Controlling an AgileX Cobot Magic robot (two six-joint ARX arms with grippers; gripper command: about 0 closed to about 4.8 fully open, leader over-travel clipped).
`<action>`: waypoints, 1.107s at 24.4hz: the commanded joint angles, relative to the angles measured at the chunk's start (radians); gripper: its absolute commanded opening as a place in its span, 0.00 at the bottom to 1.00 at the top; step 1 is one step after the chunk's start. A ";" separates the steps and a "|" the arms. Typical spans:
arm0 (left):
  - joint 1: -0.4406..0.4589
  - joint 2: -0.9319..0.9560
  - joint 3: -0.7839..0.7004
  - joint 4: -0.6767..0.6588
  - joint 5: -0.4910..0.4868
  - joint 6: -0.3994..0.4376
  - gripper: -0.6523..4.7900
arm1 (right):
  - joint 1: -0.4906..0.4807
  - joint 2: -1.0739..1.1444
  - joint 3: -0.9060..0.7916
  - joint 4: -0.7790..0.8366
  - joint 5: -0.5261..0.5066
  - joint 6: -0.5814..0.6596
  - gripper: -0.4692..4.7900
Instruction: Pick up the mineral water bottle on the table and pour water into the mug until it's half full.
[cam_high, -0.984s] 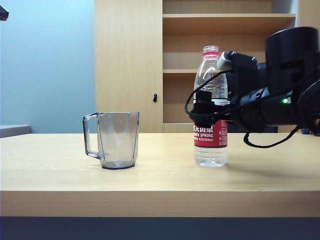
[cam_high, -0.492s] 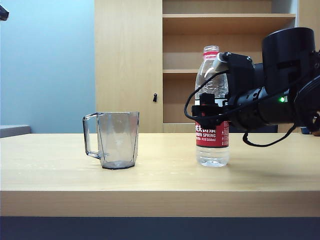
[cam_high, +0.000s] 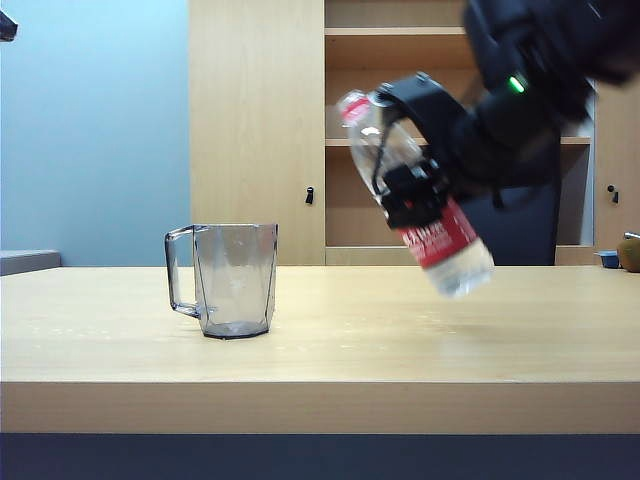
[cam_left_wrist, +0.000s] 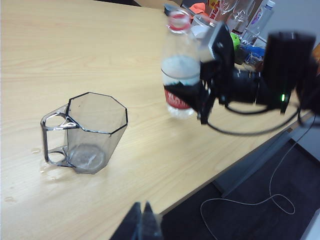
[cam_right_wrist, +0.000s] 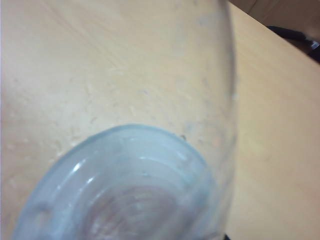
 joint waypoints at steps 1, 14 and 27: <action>0.000 -0.001 0.006 0.008 0.001 0.001 0.11 | 0.042 -0.008 0.136 -0.206 0.089 -0.144 0.59; 0.000 -0.001 0.005 0.008 0.001 0.001 0.11 | 0.154 -0.002 0.254 -0.426 0.404 -0.569 0.59; 0.000 -0.001 0.006 0.008 0.001 0.001 0.11 | 0.185 -0.002 0.267 -0.389 0.522 -0.824 0.59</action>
